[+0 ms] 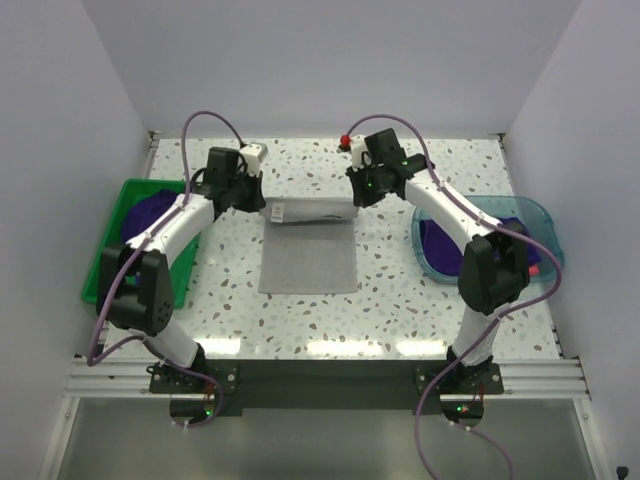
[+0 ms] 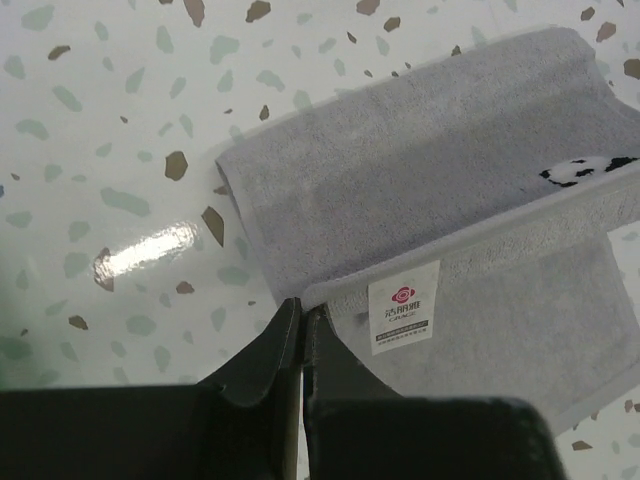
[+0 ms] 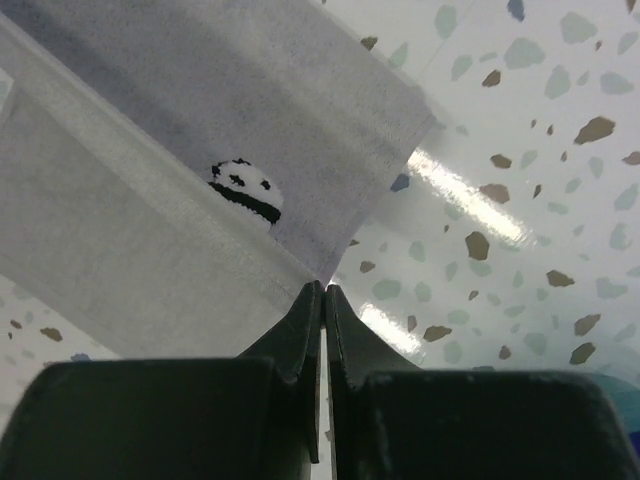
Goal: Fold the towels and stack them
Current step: Fold the towel
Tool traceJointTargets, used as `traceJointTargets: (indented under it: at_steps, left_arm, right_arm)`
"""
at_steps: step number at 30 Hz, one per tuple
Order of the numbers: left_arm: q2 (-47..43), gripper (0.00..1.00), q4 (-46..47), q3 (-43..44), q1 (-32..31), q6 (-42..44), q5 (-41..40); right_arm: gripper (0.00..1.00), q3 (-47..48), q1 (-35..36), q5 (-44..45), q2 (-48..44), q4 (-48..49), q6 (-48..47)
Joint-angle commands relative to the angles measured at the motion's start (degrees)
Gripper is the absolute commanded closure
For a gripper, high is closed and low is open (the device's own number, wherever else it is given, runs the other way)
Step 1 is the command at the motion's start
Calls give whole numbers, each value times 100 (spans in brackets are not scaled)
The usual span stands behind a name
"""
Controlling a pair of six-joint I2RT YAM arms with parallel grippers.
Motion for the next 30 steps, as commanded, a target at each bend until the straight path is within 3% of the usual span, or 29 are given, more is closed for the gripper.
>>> traceJointTargets:
  at_steps: [1,13,30]
  left_arm:
    - [-265,100,-432,-258,124,-261,-272]
    - [-951,100,-732,-1190,106,-569,45]
    - [-960,100,-1144,-1278,18,-736,107]
  right_arm:
    - [100,-256,-54,155,-367,-539,340]
    - [100,-1188,104,-188,-771,-619,903]
    - [100,-1356,219,-29,-1026,-882,1149]
